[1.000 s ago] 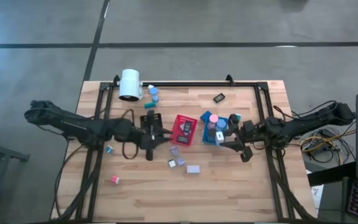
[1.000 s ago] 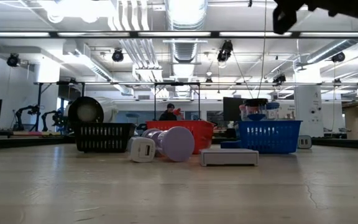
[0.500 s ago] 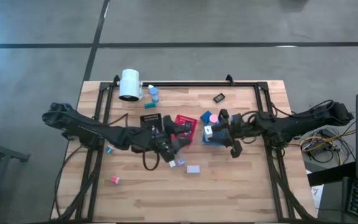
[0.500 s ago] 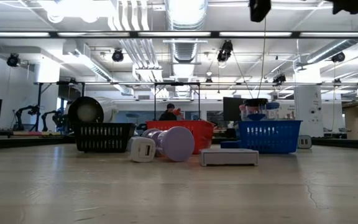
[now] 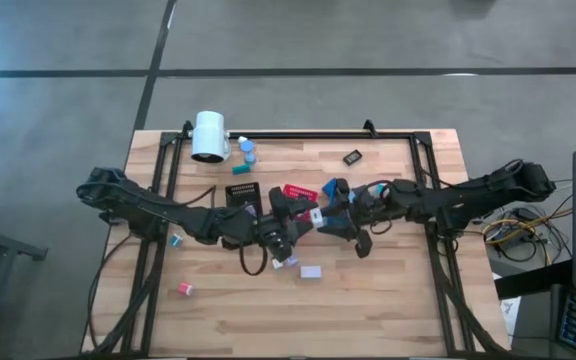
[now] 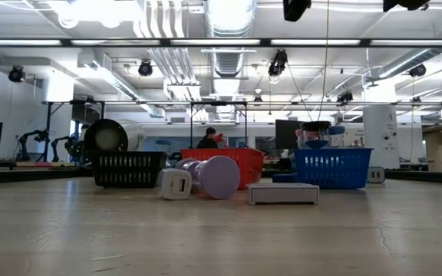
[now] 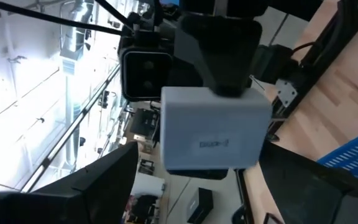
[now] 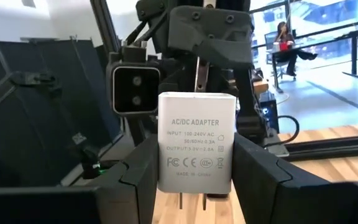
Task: Pick & Place Office items
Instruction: Put the white charger adapter into the black bin
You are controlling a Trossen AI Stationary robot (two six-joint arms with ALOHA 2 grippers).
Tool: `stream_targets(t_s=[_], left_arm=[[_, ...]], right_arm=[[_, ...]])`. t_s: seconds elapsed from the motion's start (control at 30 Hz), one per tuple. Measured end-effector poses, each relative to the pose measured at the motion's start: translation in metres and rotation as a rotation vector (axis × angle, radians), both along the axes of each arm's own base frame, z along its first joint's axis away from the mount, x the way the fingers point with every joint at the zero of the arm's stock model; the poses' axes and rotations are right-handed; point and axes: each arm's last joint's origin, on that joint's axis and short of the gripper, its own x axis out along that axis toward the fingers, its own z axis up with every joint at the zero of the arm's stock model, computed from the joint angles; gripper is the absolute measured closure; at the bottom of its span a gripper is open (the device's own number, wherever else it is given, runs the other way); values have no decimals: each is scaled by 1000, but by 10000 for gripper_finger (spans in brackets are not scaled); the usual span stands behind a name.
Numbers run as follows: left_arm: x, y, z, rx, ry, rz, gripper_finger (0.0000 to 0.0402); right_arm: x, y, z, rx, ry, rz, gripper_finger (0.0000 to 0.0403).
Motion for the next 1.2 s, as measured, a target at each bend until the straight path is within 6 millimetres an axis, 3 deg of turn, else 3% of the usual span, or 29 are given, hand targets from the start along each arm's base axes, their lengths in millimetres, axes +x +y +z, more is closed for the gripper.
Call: stream_targets(t_s=[0.3, 0.6, 0.87, 1.2], left_arm=[[0, 1, -4, 6, 31, 17, 86], [-1, 0, -5, 0, 36, 29, 189], [-1, 0, -6, -3, 41, 29, 189], [-1, -1, -6, -37, 32, 22, 189]], right_arm=[[12, 2, -2, -11, 23, 37, 250], [12, 0, -1, -13, 18, 26, 250], [12, -1, -2, -17, 34, 23, 249], [10, -3, -1, -120, 13, 9, 157]])
